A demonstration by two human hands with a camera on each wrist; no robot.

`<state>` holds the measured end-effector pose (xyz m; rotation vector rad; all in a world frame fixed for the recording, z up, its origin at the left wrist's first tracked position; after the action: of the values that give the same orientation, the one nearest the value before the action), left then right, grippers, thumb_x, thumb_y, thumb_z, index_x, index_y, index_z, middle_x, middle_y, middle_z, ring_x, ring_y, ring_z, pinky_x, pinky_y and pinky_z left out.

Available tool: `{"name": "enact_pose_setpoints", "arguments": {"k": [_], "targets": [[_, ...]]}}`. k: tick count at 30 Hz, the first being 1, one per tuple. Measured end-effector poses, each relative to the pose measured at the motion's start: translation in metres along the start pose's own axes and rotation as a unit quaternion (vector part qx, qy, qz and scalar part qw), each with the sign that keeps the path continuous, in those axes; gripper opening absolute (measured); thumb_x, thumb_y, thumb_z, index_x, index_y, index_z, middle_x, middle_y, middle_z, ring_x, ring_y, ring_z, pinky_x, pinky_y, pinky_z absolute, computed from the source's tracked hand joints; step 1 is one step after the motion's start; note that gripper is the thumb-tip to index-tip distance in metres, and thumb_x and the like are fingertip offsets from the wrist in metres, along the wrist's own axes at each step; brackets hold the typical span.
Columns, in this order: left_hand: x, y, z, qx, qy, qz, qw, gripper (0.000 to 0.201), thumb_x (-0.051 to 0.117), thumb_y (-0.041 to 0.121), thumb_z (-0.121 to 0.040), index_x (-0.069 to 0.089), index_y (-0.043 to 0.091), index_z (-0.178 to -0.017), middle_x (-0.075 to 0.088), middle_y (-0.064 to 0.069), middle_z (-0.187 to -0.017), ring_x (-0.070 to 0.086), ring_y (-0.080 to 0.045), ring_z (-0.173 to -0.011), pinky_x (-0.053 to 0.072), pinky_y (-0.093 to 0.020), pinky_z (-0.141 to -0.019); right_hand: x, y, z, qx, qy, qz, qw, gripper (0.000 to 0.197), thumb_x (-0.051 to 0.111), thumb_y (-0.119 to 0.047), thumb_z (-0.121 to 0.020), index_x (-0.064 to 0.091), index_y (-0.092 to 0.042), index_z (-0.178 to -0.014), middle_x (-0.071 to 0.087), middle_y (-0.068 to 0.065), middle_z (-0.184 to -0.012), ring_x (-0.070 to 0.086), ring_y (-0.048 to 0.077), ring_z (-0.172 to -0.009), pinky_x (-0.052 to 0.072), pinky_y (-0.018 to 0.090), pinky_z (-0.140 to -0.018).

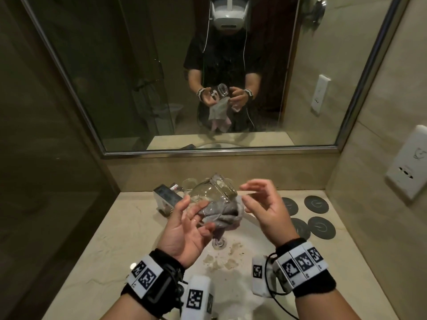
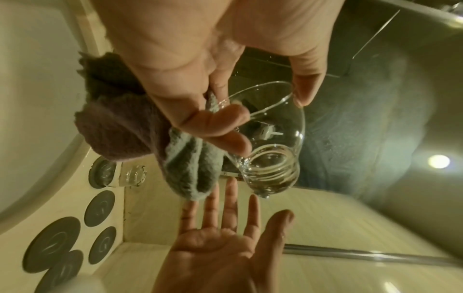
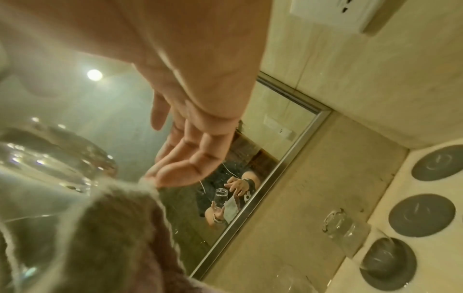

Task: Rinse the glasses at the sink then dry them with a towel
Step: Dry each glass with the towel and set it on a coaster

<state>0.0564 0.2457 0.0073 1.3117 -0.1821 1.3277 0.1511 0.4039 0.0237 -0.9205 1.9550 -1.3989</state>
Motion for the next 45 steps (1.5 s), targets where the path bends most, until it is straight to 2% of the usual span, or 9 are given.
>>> {"name": "enact_pose_setpoints", "arguments": {"k": [2,6,9,12,19,23,29,33,45], "targets": [[0.003,-0.006,-0.006,-0.002,0.022,-0.024,0.999,0.063,0.071,0.045,-0.073,0.056,0.003,-0.118,0.061,-0.015,-0.103,0.055,-0.017,-0.061,0.045,-0.019,-0.043,-0.005,0.007,-0.002,0.020,0.012,-0.017,1.000,0.058,0.066,-0.060,-0.073,0.045,-0.040,-0.124,0.061,-0.007,-0.113,0.065,0.018,-0.092,0.055,0.031,-0.071],[0.008,-0.022,-0.020,-0.020,0.025,-0.073,0.997,0.065,0.075,0.043,-0.066,0.057,0.004,-0.115,0.067,-0.010,-0.088,0.057,-0.017,-0.058,0.043,-0.020,-0.045,-0.012,0.019,-0.001,0.050,0.011,0.007,0.999,0.067,0.066,-0.067,-0.069,0.049,-0.036,-0.127,0.064,-0.005,-0.113,0.063,0.013,-0.095,0.049,0.025,-0.070],[0.009,-0.033,-0.030,-0.040,0.011,-0.090,0.995,0.049,0.069,0.043,-0.077,0.060,0.007,-0.108,0.069,-0.008,-0.083,0.058,-0.017,-0.058,0.042,-0.018,-0.047,-0.016,0.029,0.003,0.059,0.000,-0.027,0.998,0.047,0.069,-0.047,-0.078,0.055,-0.030,-0.119,0.064,0.003,-0.114,0.063,0.009,-0.084,0.048,0.017,-0.062],[0.006,-0.043,-0.039,-0.052,0.013,-0.109,0.993,0.039,0.060,0.040,-0.080,0.064,0.009,-0.103,0.070,-0.007,-0.086,0.060,-0.017,-0.059,0.044,-0.018,-0.046,-0.018,0.046,0.006,0.086,0.017,-0.045,0.995,0.037,0.071,-0.027,-0.082,0.057,-0.025,-0.116,0.064,0.004,-0.116,0.063,0.013,-0.091,0.049,0.016,-0.063],[-0.010,-0.065,-0.064,-0.090,0.035,-0.107,0.990,0.052,0.064,0.046,-0.074,0.064,0.009,-0.110,0.072,-0.007,-0.088,0.062,-0.019,-0.062,0.045,-0.019,-0.045,-0.020,0.078,-0.001,0.158,0.045,-0.069,0.984,0.041,0.072,-0.016,-0.081,0.056,-0.017,-0.120,0.065,0.001,-0.112,0.060,0.010,-0.081,0.047,0.019,-0.056],[-0.024,-0.071,-0.077,-0.088,0.076,-0.119,0.986,0.063,0.060,0.053,-0.076,0.061,0.005,-0.117,0.067,-0.008,-0.091,0.061,-0.017,-0.068,0.043,-0.024,-0.054,-0.048,0.083,-0.010,0.166,0.088,-0.005,0.982,0.041,0.074,-0.024,-0.074,0.059,-0.028,-0.112,0.069,-0.011,-0.104,0.061,0.005,-0.072,0.050,0.023,-0.058],[-0.049,-0.065,-0.082,-0.090,0.117,-0.066,0.987,0.059,0.060,0.051,-0.077,0.061,0.007,-0.116,0.063,-0.006,-0.092,0.061,-0.016,-0.067,0.042,-0.024,-0.055,-0.142,0.134,-0.046,0.216,0.228,0.217,0.924,0.057,0.083,-0.036,-0.067,0.055,-0.031,-0.116,0.063,-0.005,-0.114,0.063,0.017,-0.103,0.055,0.044,-0.088],[-0.062,-0.059,-0.081,-0.084,0.136,-0.050,0.986,0.054,0.059,0.049,-0.083,0.060,0.007,-0.117,0.064,-0.006,-0.095,0.060,-0.015,-0.067,0.042,-0.021,-0.049,-0.166,0.166,-0.071,0.241,0.200,0.378,0.871,0.066,0.081,-0.037,-0.070,0.051,-0.023,-0.128,0.057,0.002,-0.129,0.055,0.021,-0.117,0.047,0.037,-0.100],[-0.098,-0.048,-0.075,-0.079,0.187,-0.031,0.979,0.044,0.056,0.043,-0.087,0.062,0.009,-0.114,0.066,-0.002,-0.085,0.062,-0.015,-0.059,0.044,-0.018,-0.041,-0.167,0.218,-0.115,0.296,0.125,0.503,0.802,0.066,0.077,-0.037,-0.075,0.050,-0.016,-0.132,0.058,0.008,-0.130,0.057,0.029,-0.117,0.047,0.037,-0.094]]}}
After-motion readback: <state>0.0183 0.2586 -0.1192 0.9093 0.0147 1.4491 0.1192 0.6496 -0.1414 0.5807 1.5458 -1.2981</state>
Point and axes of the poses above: each hand's wrist, its own z-axis away from the middle knuckle, its own x-axis out of the palm, y = z × x, the point moved 5 cm from there along -z, towards the middle knuckle
